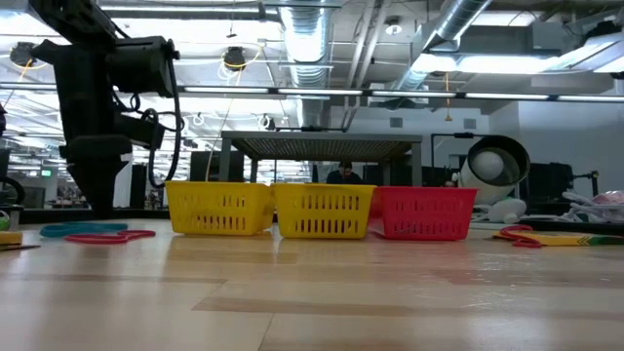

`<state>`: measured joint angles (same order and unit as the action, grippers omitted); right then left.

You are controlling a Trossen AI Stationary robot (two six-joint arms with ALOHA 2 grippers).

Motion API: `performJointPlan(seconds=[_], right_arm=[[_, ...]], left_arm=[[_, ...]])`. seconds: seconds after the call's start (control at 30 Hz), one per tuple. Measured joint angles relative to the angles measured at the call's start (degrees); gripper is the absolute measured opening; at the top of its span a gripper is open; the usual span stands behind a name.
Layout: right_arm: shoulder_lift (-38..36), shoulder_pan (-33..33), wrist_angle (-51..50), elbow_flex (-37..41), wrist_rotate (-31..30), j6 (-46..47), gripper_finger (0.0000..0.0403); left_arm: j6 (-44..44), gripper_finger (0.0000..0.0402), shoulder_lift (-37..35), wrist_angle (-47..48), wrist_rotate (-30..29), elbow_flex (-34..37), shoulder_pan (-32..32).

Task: Pick & Place Office Desk Supplies
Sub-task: Put the blue rubber band into the red bin

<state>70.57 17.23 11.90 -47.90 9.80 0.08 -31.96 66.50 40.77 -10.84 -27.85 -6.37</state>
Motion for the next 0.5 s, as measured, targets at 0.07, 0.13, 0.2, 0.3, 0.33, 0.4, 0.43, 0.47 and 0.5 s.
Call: performJointPlan(seconds=[0.07, 0.13, 0.2, 0.3, 0.33, 0.4, 0.43, 0.47, 0.5], right_arm=[[0.0, 0.0, -0.05, 0.0, -0.01, 0.0, 0.0244], [0.0, 0.0, -0.11, 0.0, 0.0, 0.02, 0.0244], [0.0, 0.0, -0.2, 0.0, -0.01, 0.1, 0.0244], [0.0, 0.0, -0.26, 0.0, 0.01, 0.39, 0.0244], [0.0, 0.0, -0.27, 0.0, 0.0, 0.41, 0.0244], [0.0, 0.0, -0.28, 0.0, 0.01, 0.42, 0.0244], [0.0, 0.0, -0.28, 0.0, 0.01, 0.42, 0.0244], [0.0, 0.0, -0.28, 0.0, 0.01, 0.42, 0.0244], [0.0, 0.0, -0.28, 0.0, 0.01, 0.42, 0.0244]], left_arm=[[-0.22, 0.0162, 0.0, 0.13, 0.17, -0.01, -0.19], [-0.24, 0.016, 0.0, -0.29, 0.19, -0.01, -0.4], [-0.24, 0.0159, 0.0, -0.6, 0.19, -0.01, -0.55], [-0.24, 0.016, 0.0, -1.1, 0.19, 0.33, -0.57], [-0.3, 0.016, 0.0, -1.41, 0.22, 0.79, -0.57], [-0.66, 0.0161, 0.1, -1.88, 0.34, 1.92, -0.57], [-1.32, 0.0161, 0.54, -2.23, 0.72, 2.37, -0.57], [-1.64, 0.016, 0.9, -2.66, 1.03, 2.68, -0.6], [-1.78, 0.0159, 1.12, -2.85, 1.29, 2.93, -0.75]])
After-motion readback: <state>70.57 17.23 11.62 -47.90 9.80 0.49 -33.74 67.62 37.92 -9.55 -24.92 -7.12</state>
